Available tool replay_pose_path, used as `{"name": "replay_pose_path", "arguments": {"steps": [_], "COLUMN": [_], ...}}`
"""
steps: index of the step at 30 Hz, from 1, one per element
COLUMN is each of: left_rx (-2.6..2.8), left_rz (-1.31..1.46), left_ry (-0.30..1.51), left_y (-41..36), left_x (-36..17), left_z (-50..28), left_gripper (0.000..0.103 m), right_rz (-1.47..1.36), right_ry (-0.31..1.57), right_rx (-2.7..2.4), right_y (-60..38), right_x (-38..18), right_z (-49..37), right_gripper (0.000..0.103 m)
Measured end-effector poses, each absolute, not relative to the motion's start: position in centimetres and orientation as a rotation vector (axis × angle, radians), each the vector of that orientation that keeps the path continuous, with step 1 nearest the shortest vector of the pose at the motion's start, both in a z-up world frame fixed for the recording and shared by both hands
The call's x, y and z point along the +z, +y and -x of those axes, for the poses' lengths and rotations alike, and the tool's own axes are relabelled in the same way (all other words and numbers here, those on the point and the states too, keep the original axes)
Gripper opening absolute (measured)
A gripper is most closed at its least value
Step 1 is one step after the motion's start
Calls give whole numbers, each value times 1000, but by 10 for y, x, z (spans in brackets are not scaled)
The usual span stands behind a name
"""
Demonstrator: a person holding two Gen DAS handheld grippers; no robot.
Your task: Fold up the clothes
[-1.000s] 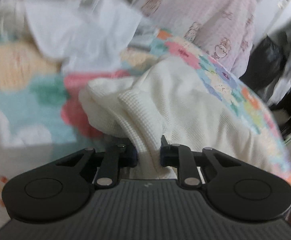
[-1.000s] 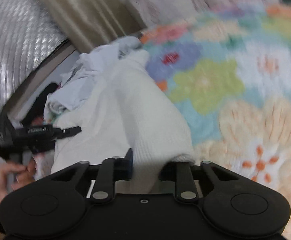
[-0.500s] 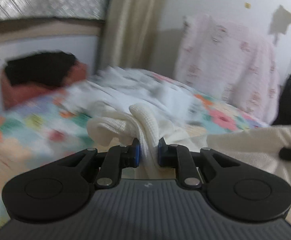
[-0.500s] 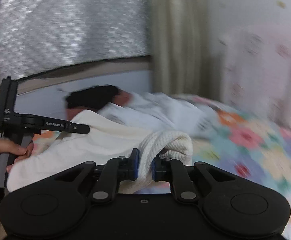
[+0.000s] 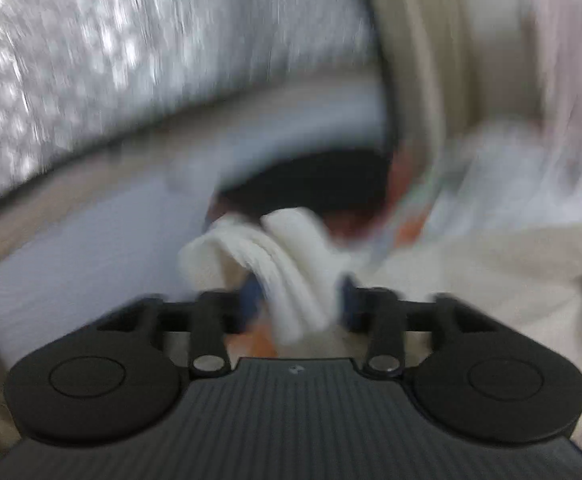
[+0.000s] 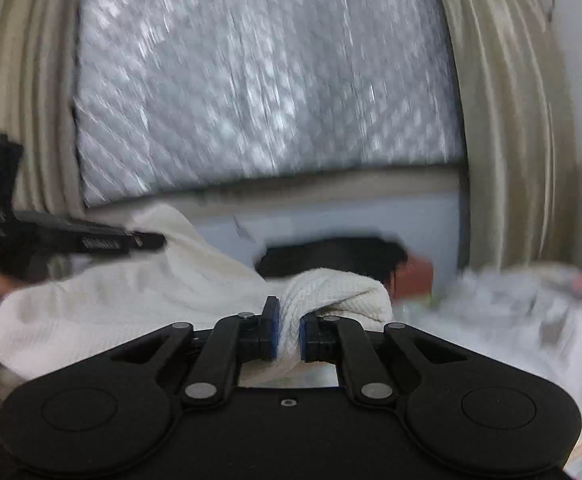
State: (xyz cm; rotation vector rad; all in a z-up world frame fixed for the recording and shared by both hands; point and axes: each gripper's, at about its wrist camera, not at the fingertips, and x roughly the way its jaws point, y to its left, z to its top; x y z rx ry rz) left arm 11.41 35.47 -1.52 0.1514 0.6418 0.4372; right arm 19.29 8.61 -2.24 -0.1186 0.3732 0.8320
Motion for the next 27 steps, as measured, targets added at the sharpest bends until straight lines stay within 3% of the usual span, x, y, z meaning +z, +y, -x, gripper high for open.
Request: {"name": "replay_pose_path", "arguments": {"steps": [2,4,8,11,15,17,18,21,25,27], "left_rx": [434,453,498,507,428,363,320,301,408,391], "left_rz": [-61,91,358,487,612,634,626,530,385,368], "left_ry": [852,922,843,791,719,690,690,764,914,910], "left_y": [392,422,463,481,462,444,436,411,384,368], "left_x": [-75,-107,-124,-127,-121,-116,-114,-118,-132,-124], "left_z": [-128,-120,-91,-80,-64,-60,-63,-77,-93,-92], "left_gripper": [42,37,41,41,41,52,56,56,56,56], "right_rz": [278,303,38,-155,-223,-205,-190,-103,36,21], "right_ry": [565,724,820,852,885,907,896,795,759,791], "right_rx": [751,719,720,726,718,750,771,803,705,688], "right_y": [116,118,73,52,62,76,82,92,96,93], "right_x": [-74,-111,-127,-126,-139,-154,-156,-137,-137,-138], "right_z": [-204,-210,-215,-228,-256,-269,-271,-252,-237,-237], "right_gripper": [16,19,55,60,79,75,45,25,25,36]}}
